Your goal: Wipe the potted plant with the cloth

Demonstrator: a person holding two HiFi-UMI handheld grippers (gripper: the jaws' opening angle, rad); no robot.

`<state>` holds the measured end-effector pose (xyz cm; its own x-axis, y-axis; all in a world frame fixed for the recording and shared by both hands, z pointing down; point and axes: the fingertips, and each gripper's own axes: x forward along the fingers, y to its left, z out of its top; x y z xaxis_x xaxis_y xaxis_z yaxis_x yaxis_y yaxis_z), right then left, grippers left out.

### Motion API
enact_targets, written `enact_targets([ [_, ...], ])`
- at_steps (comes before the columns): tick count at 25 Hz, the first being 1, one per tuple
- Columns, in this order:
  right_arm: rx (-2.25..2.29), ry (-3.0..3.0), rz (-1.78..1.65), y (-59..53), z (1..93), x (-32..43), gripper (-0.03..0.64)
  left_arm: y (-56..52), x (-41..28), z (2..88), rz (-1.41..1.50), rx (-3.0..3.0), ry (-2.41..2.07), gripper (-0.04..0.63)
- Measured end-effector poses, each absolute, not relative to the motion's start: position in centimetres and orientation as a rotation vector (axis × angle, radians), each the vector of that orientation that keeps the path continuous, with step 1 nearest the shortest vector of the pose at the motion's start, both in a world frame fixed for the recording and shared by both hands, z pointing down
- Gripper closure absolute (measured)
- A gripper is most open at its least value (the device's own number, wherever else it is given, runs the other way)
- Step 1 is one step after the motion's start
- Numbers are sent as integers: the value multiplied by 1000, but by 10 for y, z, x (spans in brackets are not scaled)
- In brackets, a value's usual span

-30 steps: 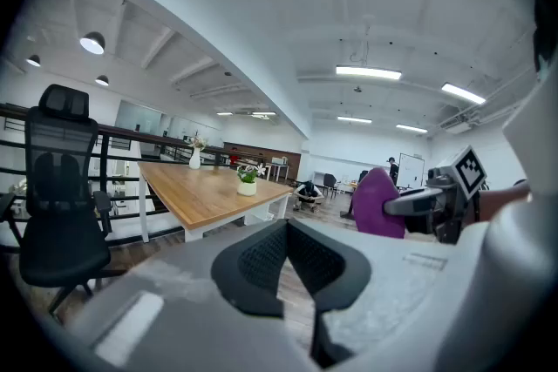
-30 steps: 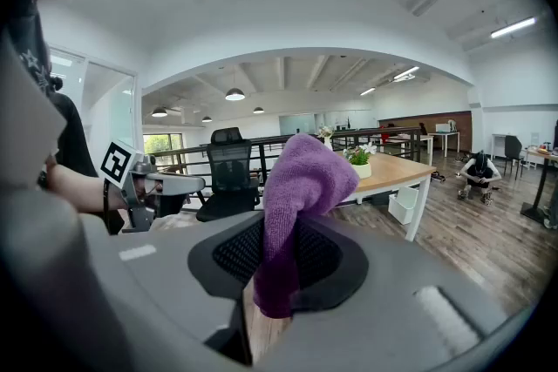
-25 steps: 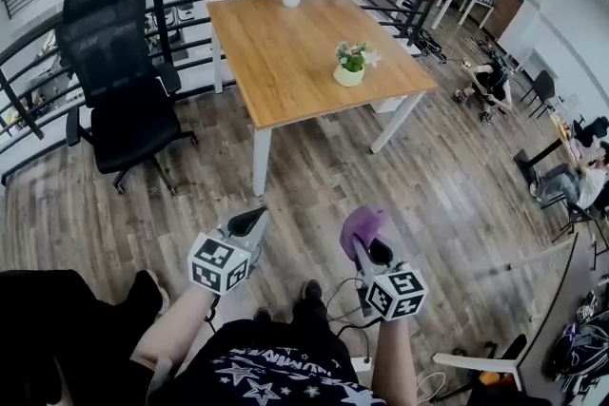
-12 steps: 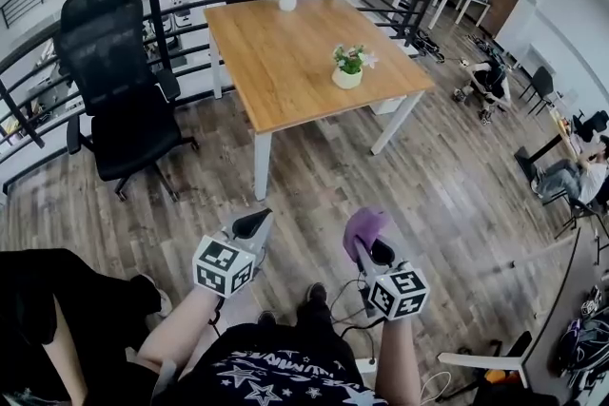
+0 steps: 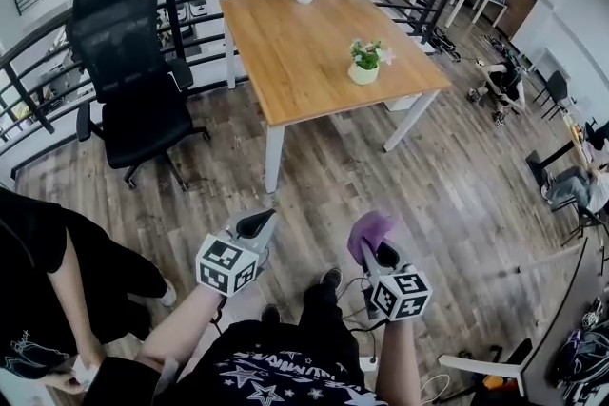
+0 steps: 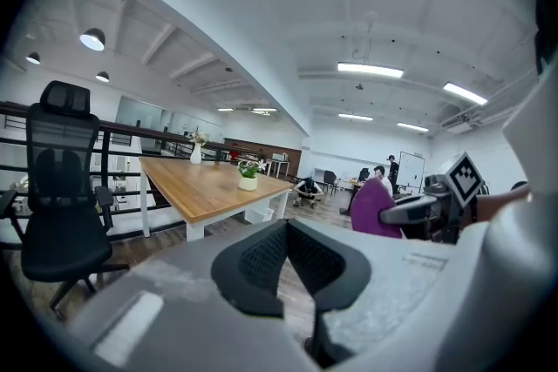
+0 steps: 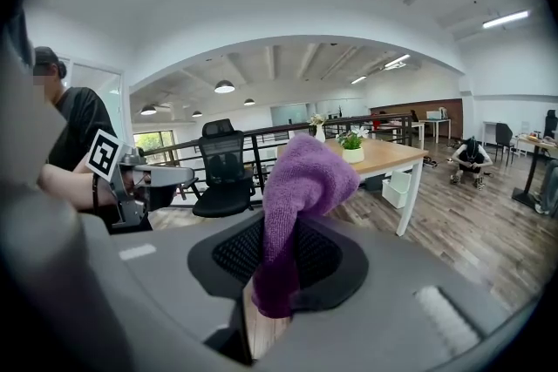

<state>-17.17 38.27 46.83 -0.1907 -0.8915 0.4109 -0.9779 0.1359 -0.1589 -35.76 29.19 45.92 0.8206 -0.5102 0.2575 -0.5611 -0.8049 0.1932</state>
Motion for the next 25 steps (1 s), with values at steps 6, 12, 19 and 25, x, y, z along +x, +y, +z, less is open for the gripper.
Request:
enact_targets([
  [6, 1866, -2200, 600, 367, 473, -155, 532, 278, -340, 462, 285, 2735, -817, 594],
  [12, 1886, -2202, 618, 346, 476, -128, 532, 259, -314, 465, 299, 2738, -798, 594],
  [19, 1870, -2205, 644, 295, 489, -73, 531, 209, -264, 477, 313, 2719, -821, 594],
  [25, 1830, -2233, 628, 233, 484, -16, 531, 157, -215, 472, 319, 2708, -869, 594],
])
